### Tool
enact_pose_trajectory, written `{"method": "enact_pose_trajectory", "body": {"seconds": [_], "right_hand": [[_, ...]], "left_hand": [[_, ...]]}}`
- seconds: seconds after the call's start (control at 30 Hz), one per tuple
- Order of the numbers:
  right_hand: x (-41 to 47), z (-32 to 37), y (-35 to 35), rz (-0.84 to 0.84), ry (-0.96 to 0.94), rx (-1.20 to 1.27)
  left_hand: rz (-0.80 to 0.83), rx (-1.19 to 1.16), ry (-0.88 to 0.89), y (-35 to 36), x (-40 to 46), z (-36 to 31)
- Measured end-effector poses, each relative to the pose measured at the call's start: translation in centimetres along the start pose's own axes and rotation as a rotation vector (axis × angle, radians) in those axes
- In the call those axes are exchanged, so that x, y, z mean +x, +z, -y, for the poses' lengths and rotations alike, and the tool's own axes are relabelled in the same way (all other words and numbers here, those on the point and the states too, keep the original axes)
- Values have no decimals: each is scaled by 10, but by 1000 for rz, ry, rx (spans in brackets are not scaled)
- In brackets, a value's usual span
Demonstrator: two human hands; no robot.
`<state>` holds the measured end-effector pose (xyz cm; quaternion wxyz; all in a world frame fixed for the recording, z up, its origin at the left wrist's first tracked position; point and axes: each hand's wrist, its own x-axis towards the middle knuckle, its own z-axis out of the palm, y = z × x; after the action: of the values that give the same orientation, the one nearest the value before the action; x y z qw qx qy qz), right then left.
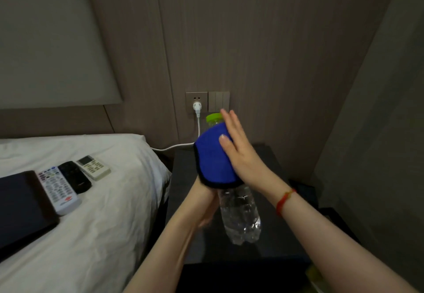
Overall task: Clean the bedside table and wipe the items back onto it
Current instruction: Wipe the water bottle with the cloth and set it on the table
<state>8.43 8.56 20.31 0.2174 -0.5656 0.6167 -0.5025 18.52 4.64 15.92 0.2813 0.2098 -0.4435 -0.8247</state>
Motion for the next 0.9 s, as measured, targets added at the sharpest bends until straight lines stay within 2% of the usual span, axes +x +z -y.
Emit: {"method": "enact_pose_trajectory", "body": {"seconds": [0.07,0.1,0.23,0.3,0.37,0.43,0.53,0.63,0.73,0.9], "right_hand": [[13,7,-11,-52,40,139],[19,8,-16,-69,80,216],[20,3,-16,-83,293,386],[11,-1,-10,-133,428,421],[9,-4,-6,-217,404,326],[10,-4,-8,-341,237,253],[3,-11,-5,-344,110,363],[-21,-34,10,-231,208,519],[-48,-52,29,-117,248,524],[-53,-60,30,-139,266,377]], "left_hand": [[96,252,73,-4,0,1],[121,296,33,-5,-2,-2],[118,310,27,-7,-3,-6],[111,377,83,-8,-2,-3],[81,460,148,-5,-3,1],[70,508,179,-2,-3,2],[111,430,165,-4,0,-1],[93,242,112,-4,2,-10],[46,133,123,-5,11,-21],[-58,45,133,-5,25,-24]]}}
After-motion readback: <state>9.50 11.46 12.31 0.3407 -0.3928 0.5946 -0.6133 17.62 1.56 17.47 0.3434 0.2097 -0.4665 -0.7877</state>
